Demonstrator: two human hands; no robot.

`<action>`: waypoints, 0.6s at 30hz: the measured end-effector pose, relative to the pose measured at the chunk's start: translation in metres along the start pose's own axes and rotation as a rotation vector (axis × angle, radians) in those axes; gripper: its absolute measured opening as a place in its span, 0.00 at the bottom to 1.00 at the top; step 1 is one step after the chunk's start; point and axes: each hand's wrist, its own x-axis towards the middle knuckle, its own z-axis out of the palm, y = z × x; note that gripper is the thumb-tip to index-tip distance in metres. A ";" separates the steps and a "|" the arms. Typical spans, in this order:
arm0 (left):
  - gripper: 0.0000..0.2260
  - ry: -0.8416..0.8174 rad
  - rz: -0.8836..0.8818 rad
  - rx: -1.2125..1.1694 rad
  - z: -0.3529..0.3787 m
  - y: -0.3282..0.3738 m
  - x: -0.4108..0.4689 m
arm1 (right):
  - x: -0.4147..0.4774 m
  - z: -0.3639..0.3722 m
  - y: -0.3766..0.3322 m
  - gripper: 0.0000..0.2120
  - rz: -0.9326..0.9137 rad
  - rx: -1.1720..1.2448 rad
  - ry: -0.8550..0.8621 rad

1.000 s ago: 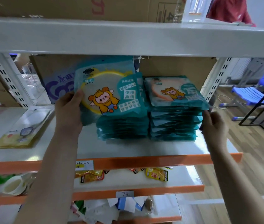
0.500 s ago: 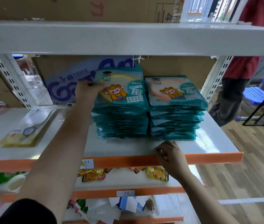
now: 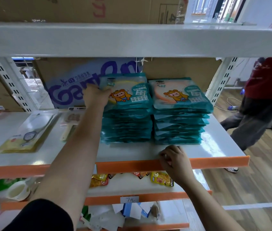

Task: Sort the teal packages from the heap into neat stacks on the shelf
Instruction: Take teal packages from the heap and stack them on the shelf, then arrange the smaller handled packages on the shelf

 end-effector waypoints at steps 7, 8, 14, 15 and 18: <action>0.18 -0.060 0.139 0.063 -0.018 -0.004 -0.009 | 0.002 0.002 -0.003 0.04 -0.001 0.023 -0.012; 0.17 -0.056 0.151 0.045 -0.023 -0.008 -0.013 | 0.003 0.004 -0.006 0.05 -0.014 0.045 -0.014; 0.10 0.003 0.401 0.100 -0.062 -0.077 -0.050 | 0.021 0.027 -0.045 0.03 -0.113 0.101 -0.129; 0.09 0.001 0.429 0.137 -0.070 -0.093 -0.055 | 0.024 0.031 -0.055 0.06 -0.125 0.116 -0.160; 0.09 -0.014 0.407 0.264 -0.096 -0.137 -0.071 | 0.034 0.044 -0.092 0.12 -0.179 0.159 -0.204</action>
